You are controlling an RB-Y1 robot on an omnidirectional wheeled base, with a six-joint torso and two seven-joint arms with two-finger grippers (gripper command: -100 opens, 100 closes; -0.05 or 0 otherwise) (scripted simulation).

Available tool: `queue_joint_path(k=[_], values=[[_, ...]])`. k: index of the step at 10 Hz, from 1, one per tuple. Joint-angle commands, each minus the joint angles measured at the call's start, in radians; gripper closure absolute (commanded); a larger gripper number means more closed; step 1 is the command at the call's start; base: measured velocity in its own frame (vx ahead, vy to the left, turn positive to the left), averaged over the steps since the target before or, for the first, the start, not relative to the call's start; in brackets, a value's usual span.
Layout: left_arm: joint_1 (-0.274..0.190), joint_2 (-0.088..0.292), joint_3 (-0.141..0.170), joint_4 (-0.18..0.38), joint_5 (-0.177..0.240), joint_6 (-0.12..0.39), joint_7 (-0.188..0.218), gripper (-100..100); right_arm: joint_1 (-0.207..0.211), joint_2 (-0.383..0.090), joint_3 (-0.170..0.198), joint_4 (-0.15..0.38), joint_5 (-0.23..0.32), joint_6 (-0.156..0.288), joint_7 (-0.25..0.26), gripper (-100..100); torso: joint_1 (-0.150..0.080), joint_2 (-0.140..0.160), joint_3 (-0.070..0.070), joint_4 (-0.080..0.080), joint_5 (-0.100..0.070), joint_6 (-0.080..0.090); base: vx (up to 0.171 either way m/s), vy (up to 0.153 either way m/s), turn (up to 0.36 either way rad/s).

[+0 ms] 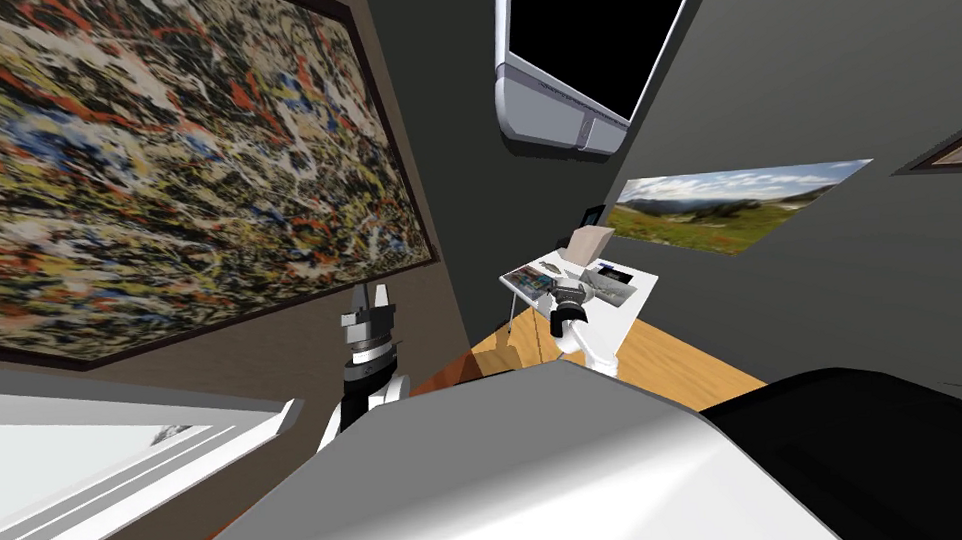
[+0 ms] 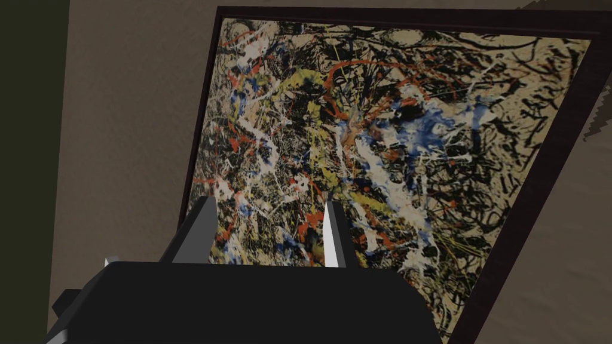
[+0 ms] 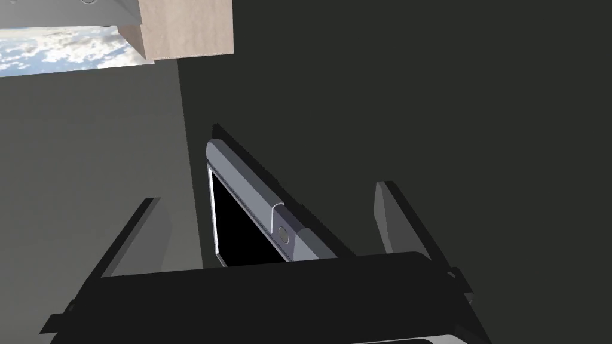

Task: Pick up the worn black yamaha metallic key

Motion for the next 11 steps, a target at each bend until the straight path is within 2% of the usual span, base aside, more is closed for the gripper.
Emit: queue_joint_path(k=[1,2,3,4,5,6,7,8,9,10,11], values=[[0.000,0.000,0.000,0.000,0.000,0.000,0.000,0,-0.008,0.004,0.007,0.035,0.050,0.046,0.006,-100,0.000,0.000,0.000,0.000,0.000,0.000,0.068,0.016,0.004],[0.000,0.000,0.000,0.000,0.000,0.000,0.000,0,-0.008,0.004,0.007,0.035,0.077,0.046,0.006,-100,0.000,-0.002,-0.001,0.000,0.000,0.000,0.058,0.009,0.001],[0.000,0.000,0.000,0.000,0.000,0.000,0.000,0,-0.011,0.009,0.016,0.061,0.106,0.083,0.013,-100,-0.001,-0.001,-0.001,0.000,0.000,0.000,0.069,0.004,-0.001],[0.000,0.000,0.000,0.000,0.000,0.000,0.000,0,-0.011,0.009,0.016,0.061,0.134,0.083,0.013,-100,-0.001,-0.002,-0.001,0.000,0.000,0.000,0.054,0.008,-0.001],[0.000,0.000,0.000,0.000,0.000,0.000,0.000,0,-0.013,0.014,0.025,0.088,0.164,0.118,0.020,-100,-0.001,-0.001,-0.001,0.000,0.000,0.000,0.062,0.008,-0.008],[0.000,0.000,0.000,0.000,0.000,0.000,0.000,0,-0.013,0.014,0.025,0.088,0.190,0.118,0.020,-100,-0.001,-0.002,-0.001,0.000,0.000,0.000,0.059,0.006,-0.005],[0.000,0.000,0.000,0.000,0.000,0.000,0.000,0,-0.014,0.021,0.035,0.114,0.220,0.151,0.026,-100,-0.001,-0.002,-0.001,0.000,0.000,0.000,0.059,0.010,-0.011],[0.000,0.000,0.000,0.000,0.000,0.000,0.000,0,-0.014,0.021,0.035,0.114,0.243,0.151,0.026,-100,-0.001,-0.002,-0.001,0.000,0.000,0.000,0.059,0.004,-0.008],[0.000,0.000,0.000,0.000,0.000,0.000,0.000,0,-0.014,0.029,0.046,0.140,0.275,0.181,0.032,-100,-0.001,-0.001,-0.001,0.000,0.000,0.000,0.077,0.002,-0.019],[0.000,0.000,0.000,0.000,0.000,0.000,0.000,0,-0.014,0.029,0.046,0.140,0.294,0.181,0.032,-100,-0.001,-0.002,-0.001,-0.001,0.000,0.000,0.064,0.003,-0.008],[0.000,0.000,0.000,0.000,0.000,0.000,0.000,0,-0.014,0.038,0.057,0.165,0.328,0.208,0.038,-100,-0.001,-0.002,-0.001,0.000,0.000,0.000,0.065,0.004,-0.018]])
